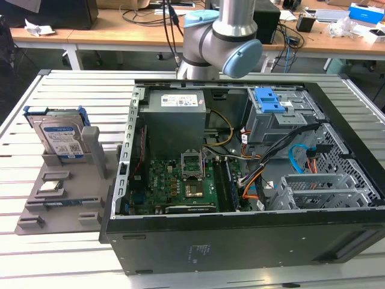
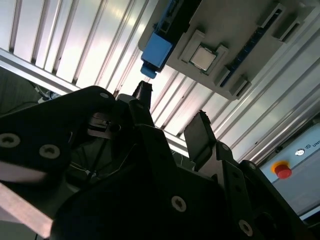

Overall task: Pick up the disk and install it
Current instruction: 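Pick up the disk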

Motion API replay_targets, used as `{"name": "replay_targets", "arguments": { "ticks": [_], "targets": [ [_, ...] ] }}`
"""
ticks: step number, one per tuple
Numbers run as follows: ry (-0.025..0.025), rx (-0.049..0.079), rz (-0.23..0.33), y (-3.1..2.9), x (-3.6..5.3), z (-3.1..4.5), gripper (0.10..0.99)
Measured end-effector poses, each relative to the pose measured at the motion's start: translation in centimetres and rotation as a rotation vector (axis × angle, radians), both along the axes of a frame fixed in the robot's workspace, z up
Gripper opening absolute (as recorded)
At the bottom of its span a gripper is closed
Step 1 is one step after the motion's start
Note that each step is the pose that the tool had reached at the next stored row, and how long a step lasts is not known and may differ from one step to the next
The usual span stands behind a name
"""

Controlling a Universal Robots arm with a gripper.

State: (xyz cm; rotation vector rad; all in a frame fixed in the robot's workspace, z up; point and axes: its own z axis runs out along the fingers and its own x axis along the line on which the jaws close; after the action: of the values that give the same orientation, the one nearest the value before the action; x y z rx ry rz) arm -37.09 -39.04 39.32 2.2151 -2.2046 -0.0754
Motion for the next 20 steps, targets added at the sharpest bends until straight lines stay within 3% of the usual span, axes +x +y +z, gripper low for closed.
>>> {"name": "replay_targets", "arguments": {
  "ticks": [7, 20],
  "targets": [
    [0.0000, 0.000, 0.000, 0.15, 0.92, -0.27, 0.541],
    [0.0000, 0.000, 0.000, 0.18, 1.62, -0.90, 0.541]
  ]
}}
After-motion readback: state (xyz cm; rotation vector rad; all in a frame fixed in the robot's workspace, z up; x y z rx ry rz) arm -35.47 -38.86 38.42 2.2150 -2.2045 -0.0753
